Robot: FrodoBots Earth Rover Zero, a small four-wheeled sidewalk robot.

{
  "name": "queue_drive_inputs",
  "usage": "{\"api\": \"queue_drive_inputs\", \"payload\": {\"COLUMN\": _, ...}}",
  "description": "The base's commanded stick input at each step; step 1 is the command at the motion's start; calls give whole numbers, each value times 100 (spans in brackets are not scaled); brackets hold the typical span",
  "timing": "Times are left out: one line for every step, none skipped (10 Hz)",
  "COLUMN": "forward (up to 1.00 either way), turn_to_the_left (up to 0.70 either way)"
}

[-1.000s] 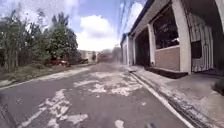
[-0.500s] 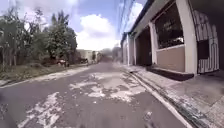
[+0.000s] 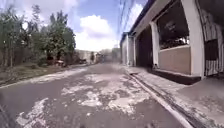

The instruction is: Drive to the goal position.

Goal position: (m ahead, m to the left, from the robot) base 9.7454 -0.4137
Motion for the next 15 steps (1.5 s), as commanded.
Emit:
{"api": "queue_drive_inputs", "payload": {"forward": 70, "turn_to_the_left": 0}}
{"api": "queue_drive_inputs", "payload": {"forward": 70, "turn_to_the_left": 0}}
{"api": "queue_drive_inputs", "payload": {"forward": 70, "turn_to_the_left": 0}}
{"api": "queue_drive_inputs", "payload": {"forward": 70, "turn_to_the_left": 0}}
{"api": "queue_drive_inputs", "payload": {"forward": 70, "turn_to_the_left": 0}}
{"api": "queue_drive_inputs", "payload": {"forward": 70, "turn_to_the_left": 0}}
{"api": "queue_drive_inputs", "payload": {"forward": 70, "turn_to_the_left": 0}}
{"api": "queue_drive_inputs", "payload": {"forward": 70, "turn_to_the_left": 0}}
{"api": "queue_drive_inputs", "payload": {"forward": 70, "turn_to_the_left": 0}}
{"api": "queue_drive_inputs", "payload": {"forward": 70, "turn_to_the_left": 0}}
{"api": "queue_drive_inputs", "payload": {"forward": 70, "turn_to_the_left": 0}}
{"api": "queue_drive_inputs", "payload": {"forward": 70, "turn_to_the_left": 0}}
{"api": "queue_drive_inputs", "payload": {"forward": 70, "turn_to_the_left": 0}}
{"api": "queue_drive_inputs", "payload": {"forward": 70, "turn_to_the_left": 3}}
{"api": "queue_drive_inputs", "payload": {"forward": 70, "turn_to_the_left": 9}}
